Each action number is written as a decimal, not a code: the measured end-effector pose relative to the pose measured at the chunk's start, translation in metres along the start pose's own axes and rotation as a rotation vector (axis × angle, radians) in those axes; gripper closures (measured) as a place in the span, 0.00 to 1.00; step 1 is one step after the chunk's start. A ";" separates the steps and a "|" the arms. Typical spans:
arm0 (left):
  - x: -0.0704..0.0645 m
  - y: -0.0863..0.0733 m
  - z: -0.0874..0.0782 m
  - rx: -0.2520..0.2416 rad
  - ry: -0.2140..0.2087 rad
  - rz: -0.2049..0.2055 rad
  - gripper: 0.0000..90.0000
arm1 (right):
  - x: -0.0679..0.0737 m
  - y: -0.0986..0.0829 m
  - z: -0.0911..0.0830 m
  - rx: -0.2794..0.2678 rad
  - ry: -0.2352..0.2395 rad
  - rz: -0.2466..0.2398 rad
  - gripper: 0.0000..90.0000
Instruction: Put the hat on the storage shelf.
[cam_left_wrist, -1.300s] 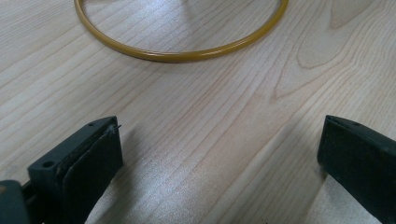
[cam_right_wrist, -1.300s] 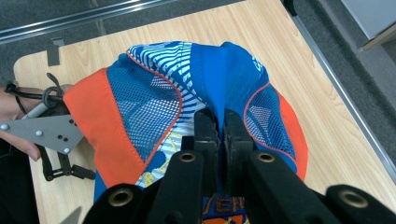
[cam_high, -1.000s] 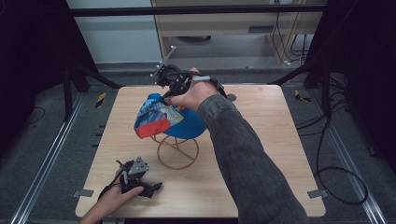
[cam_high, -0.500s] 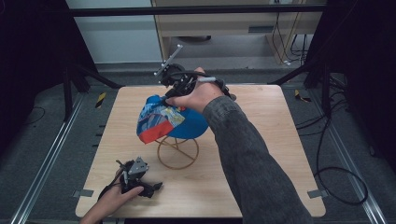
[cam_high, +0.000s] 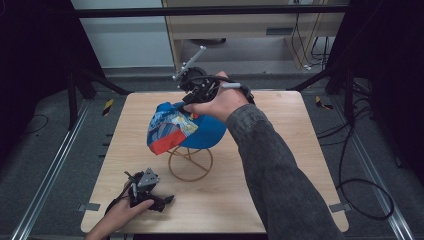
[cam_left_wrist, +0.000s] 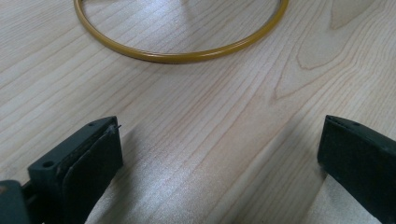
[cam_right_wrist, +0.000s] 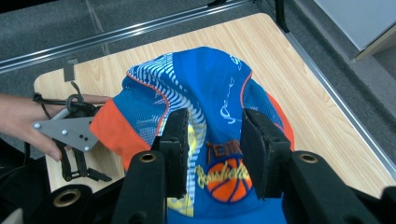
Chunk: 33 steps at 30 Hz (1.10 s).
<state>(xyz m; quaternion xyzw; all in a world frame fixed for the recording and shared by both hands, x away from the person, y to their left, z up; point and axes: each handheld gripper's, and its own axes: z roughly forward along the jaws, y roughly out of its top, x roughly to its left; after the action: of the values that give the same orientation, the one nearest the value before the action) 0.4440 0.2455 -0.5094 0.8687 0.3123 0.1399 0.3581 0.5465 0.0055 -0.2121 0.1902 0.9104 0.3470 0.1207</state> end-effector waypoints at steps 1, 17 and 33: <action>0.000 0.000 0.000 0.000 -0.001 0.000 0.00 | 0.000 -0.002 -0.002 -0.004 -0.001 0.005 0.69; 0.000 0.000 0.000 0.001 0.000 0.001 0.00 | -0.011 -0.040 -0.024 -0.069 -0.066 0.080 0.40; 0.000 0.000 0.000 0.001 0.003 0.001 0.00 | -0.028 -0.103 -0.057 -0.161 -0.156 0.166 0.09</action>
<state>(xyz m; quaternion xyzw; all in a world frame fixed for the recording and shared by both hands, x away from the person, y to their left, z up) 0.4441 0.2455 -0.5093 0.8688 0.3125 0.1411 0.3573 0.5248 -0.1109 -0.2378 0.2811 0.8485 0.4119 0.1770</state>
